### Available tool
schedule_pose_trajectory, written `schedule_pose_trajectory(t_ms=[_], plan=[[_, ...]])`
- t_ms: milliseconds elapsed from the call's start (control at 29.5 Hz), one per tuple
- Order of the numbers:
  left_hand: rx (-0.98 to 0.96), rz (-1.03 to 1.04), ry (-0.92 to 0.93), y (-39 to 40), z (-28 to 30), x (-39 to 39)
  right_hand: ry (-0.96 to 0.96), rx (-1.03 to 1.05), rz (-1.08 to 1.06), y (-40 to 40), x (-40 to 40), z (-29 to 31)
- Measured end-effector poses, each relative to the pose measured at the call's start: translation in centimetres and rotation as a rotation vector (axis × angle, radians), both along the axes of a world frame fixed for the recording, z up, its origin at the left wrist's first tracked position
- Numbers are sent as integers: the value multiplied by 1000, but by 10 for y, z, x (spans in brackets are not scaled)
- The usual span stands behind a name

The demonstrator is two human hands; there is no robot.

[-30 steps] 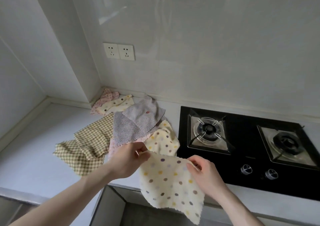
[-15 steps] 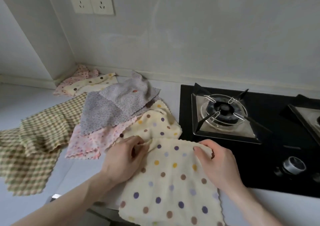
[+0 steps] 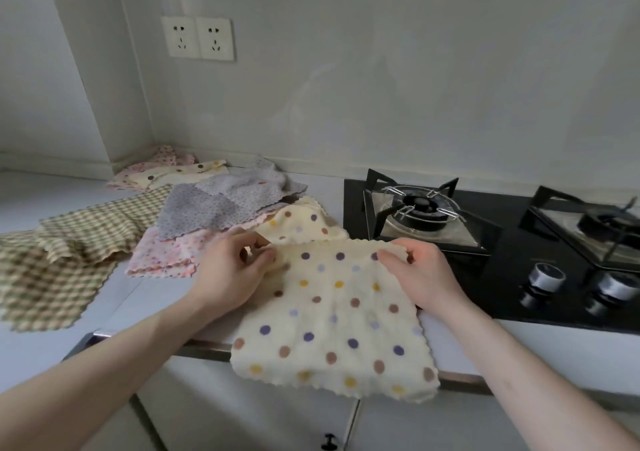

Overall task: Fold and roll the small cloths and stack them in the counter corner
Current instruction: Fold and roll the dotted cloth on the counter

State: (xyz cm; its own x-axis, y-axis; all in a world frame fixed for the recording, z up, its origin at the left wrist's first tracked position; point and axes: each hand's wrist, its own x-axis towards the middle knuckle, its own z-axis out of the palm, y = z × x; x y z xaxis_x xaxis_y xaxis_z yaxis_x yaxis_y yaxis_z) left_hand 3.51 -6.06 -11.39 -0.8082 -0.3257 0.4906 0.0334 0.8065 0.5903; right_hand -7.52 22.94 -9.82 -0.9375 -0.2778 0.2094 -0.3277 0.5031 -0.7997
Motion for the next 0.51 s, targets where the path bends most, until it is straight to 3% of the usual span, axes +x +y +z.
schedule_pose_trajectory(t_ms=[339, 508], plan=[[144, 89, -251, 5, 52, 12, -10, 77, -31, 4, 17, 47], [212, 47, -191, 15, 94, 9, -32, 15, -107, -2, 13, 82]])
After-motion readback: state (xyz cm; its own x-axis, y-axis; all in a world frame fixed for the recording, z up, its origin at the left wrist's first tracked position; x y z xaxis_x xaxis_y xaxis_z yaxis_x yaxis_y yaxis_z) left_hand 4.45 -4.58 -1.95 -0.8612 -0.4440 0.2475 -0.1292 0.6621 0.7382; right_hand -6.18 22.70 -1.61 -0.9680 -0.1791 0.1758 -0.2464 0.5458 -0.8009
